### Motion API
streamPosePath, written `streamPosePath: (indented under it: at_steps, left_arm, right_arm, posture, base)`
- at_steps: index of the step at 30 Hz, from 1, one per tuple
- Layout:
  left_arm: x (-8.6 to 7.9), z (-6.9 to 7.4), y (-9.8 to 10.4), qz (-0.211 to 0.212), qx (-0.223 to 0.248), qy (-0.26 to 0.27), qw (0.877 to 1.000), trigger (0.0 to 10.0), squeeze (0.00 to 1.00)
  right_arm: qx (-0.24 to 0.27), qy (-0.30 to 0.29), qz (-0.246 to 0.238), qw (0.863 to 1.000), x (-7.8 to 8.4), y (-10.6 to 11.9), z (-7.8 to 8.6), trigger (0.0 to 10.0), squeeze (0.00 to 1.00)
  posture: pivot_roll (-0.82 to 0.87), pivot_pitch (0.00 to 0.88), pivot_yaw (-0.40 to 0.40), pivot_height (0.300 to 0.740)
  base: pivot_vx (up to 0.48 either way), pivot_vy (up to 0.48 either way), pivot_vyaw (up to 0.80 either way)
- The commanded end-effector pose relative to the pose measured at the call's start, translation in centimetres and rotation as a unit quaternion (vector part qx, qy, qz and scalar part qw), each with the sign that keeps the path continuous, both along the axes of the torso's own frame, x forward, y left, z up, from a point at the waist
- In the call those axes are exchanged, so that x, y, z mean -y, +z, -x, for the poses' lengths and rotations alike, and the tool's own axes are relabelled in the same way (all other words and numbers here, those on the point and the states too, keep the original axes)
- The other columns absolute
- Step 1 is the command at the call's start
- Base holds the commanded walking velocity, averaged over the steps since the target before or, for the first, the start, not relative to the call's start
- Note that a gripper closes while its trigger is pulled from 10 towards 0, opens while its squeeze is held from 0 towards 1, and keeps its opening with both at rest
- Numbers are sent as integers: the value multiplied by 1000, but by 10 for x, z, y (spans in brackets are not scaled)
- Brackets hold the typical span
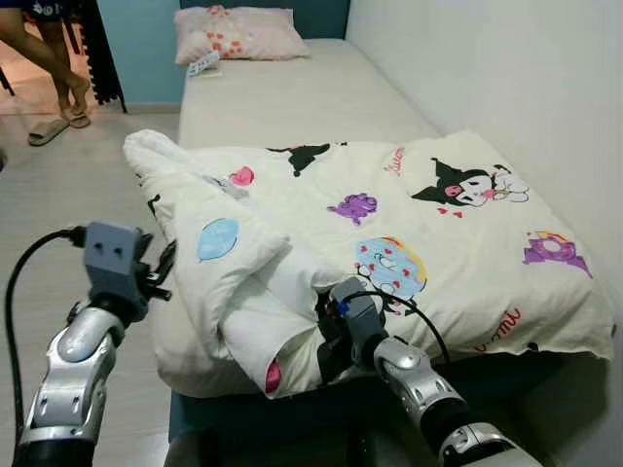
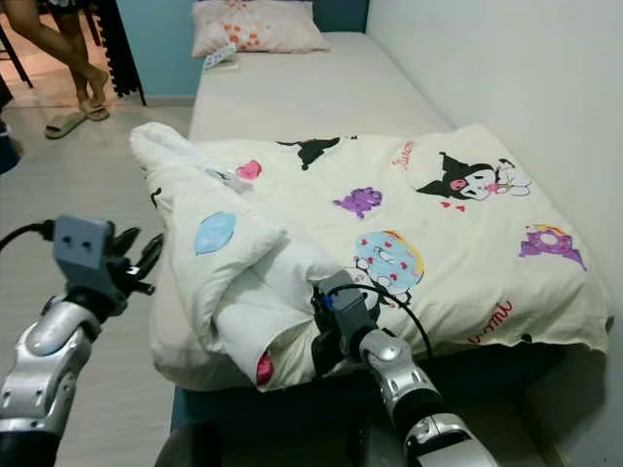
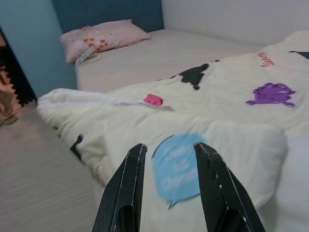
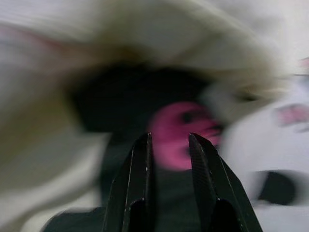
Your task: Clean up the room
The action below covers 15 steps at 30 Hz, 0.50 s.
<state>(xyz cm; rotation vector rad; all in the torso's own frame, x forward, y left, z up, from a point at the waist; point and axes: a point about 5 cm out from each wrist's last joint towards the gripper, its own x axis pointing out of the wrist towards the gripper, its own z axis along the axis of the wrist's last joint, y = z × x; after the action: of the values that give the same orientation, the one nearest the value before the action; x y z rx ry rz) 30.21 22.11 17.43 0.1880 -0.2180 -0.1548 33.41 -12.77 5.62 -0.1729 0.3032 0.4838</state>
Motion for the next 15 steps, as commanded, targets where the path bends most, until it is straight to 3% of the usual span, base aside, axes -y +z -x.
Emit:
streamPosePath:
  at_steps: [1,4,8,10,11,12,13,14,15]
  left_arm:
    - [13,-6,-6,-4,-7,-22,1000,10000,0]
    - [16,-7,-5,-4,-6,-26,1000,10000,0]
    - [29,-13,-4,-1,-5,-48,999,10000,0]
    - [47,-18,-3,6,-4,-85,996,10000,0]
    - [47,-18,-3,6,-4,-85,996,10000,0]
    - [62,-21,-5,14,-12,-122,992,10000,0]
    - [74,-24,-8,16,-21,-150,988,10000,322]
    - [74,-24,-8,16,-21,-150,988,10000,322]
    - [87,-27,-12,16,-34,-176,984,10000,1000]
  right_arm:
    - [42,-13,-52,998,8,18,-5,10000,0]
    - [54,-9,-60,997,8,24,-6,10000,0]
    - [99,-18,-109,989,10,42,-9,10000,0]
    - [153,-36,-172,973,12,64,-12,10000,0]
    - [153,-36,-172,973,12,64,-12,10000,0]
    - [184,-61,-187,963,17,76,-14,10000,0]
    - [207,-84,-191,956,22,84,-16,10000,0]
    - [207,-84,-191,956,22,84,-16,10000,0]
    - [221,-112,-190,950,29,90,-19,10000,0]
  posture:
    - [81,91,-76,577]
    - [82,92,-77,577]
    - [85,96,-79,577]
    - [85,98,-79,577]
    - [85,98,-79,577]
    - [81,102,-74,577]
    - [80,102,-72,577]
    - [80,102,-72,577]
    - [75,106,-66,577]
  base:
    - [0,0,0]
    - [0,0,0]
    - [0,0,0]
    - [0,0,0]
    - [0,0,0]
    - [0,0,0]
    - [0,0,0]
    - [0,0,0]
    - [0,0,0]
